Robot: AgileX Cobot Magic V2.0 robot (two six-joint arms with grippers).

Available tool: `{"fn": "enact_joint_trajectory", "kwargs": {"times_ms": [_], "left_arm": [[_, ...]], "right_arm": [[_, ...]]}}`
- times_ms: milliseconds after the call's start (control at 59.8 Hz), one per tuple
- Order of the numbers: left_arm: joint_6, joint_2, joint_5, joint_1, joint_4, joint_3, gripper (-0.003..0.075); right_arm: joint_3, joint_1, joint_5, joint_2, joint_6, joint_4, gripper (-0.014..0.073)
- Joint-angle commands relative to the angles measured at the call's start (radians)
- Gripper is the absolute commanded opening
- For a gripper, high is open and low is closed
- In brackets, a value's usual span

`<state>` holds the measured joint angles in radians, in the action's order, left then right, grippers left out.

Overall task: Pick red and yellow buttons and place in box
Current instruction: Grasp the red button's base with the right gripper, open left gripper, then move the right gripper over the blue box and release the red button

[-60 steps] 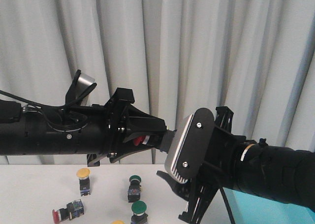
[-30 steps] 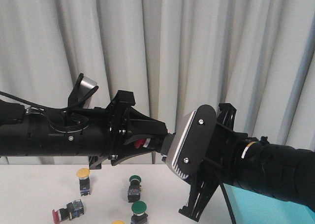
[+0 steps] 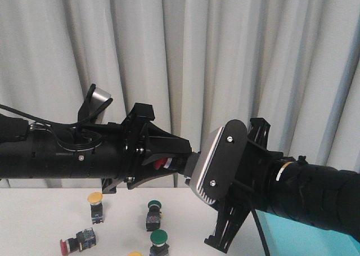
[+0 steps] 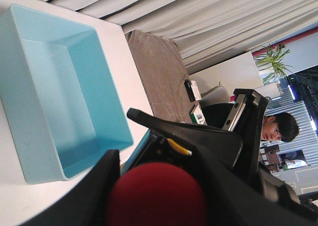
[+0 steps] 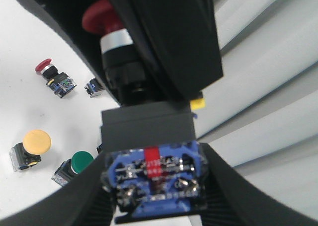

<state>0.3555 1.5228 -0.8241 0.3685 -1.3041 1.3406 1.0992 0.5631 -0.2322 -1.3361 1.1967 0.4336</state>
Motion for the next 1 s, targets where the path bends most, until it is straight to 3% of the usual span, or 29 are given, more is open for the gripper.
{"fn": "enact_joint_trajectory", "kwargs": {"times_ms": [0,117,368,518,618,769,986], "left_arm": [[-0.001,-0.029,0.003,0.005,-0.06,0.029,0.0085],[-0.001,-0.029,0.032,0.005,-0.059,0.029,0.015],[-0.001,-0.029,0.067,0.005,-0.068,0.029,0.0411],[0.0,-0.029,0.117,0.005,-0.111,0.029,0.0516],[0.003,-0.029,0.23,0.005,-0.154,0.029,0.0533],[0.08,-0.029,0.282,0.005,-0.154,0.029,0.0531],[0.088,-0.029,0.326,0.005,-0.148,0.029,0.0531]], "right_arm": [[0.034,0.006,0.065,0.028,-0.004,0.015,0.0002],[0.034,0.006,0.064,0.028,-0.004,0.015,0.0004],[0.034,0.006,0.061,0.028,-0.004,0.015,0.0006],[0.034,0.006,0.061,0.028,-0.004,0.014,0.0005],[0.034,0.006,0.061,0.028,-0.004,0.014,0.0005],[0.034,0.006,0.054,0.028,-0.004,0.014,0.0005],[0.034,0.005,0.046,0.028,-0.01,0.015,0.0005]]}}
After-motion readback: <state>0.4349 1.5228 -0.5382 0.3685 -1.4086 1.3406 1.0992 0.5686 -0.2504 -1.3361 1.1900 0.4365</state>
